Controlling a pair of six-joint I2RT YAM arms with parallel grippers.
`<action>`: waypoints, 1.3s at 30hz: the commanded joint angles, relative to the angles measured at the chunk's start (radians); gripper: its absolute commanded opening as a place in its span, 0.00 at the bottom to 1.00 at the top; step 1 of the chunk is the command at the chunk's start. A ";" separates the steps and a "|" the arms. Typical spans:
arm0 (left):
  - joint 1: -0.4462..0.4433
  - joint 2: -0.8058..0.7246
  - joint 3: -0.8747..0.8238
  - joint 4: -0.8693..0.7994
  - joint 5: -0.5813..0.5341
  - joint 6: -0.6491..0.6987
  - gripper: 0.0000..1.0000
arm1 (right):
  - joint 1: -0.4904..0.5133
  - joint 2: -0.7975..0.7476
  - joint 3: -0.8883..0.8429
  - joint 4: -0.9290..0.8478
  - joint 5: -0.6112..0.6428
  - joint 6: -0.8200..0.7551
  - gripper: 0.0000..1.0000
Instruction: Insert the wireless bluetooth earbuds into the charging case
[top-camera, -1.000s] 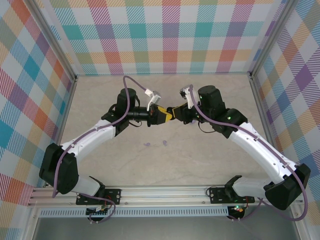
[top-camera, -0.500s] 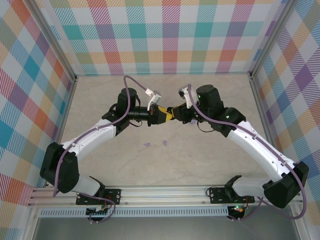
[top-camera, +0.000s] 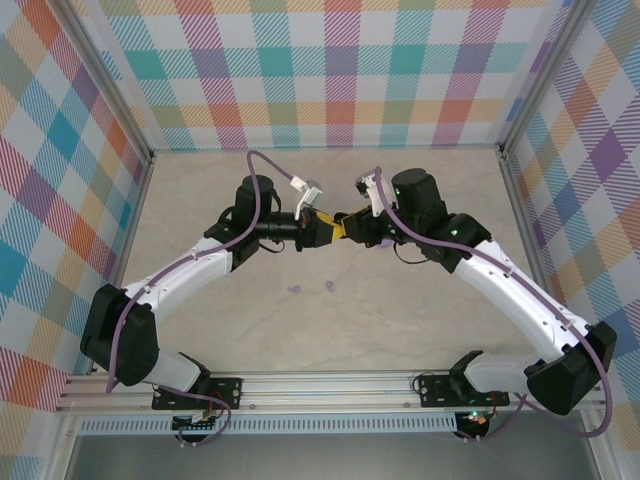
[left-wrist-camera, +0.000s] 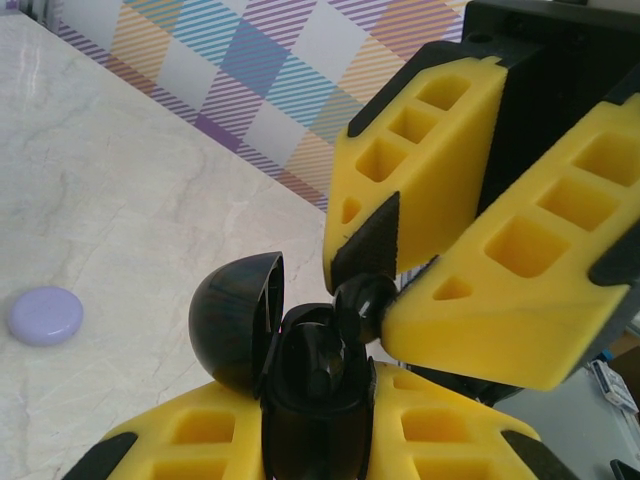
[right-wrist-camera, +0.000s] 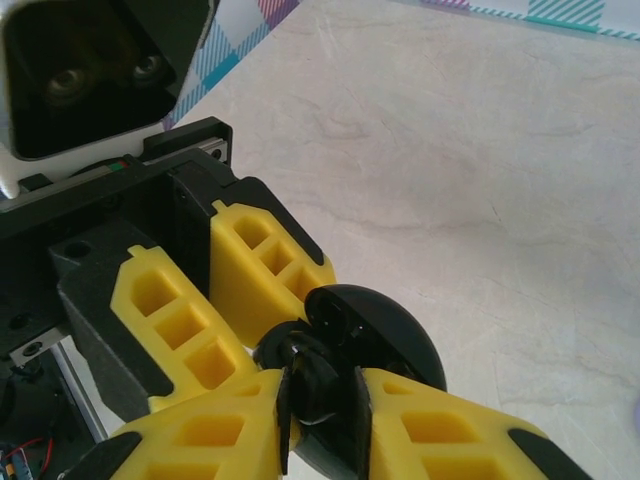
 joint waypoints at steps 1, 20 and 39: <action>-0.014 -0.002 0.036 0.019 -0.003 -0.009 0.08 | 0.009 0.003 0.041 0.000 -0.028 -0.016 0.27; -0.014 -0.023 0.034 0.016 -0.016 0.001 0.08 | 0.008 -0.005 0.041 -0.032 0.049 -0.013 0.35; -0.011 -0.039 0.031 0.007 -0.038 0.014 0.08 | 0.008 -0.012 0.044 -0.090 0.166 -0.019 0.39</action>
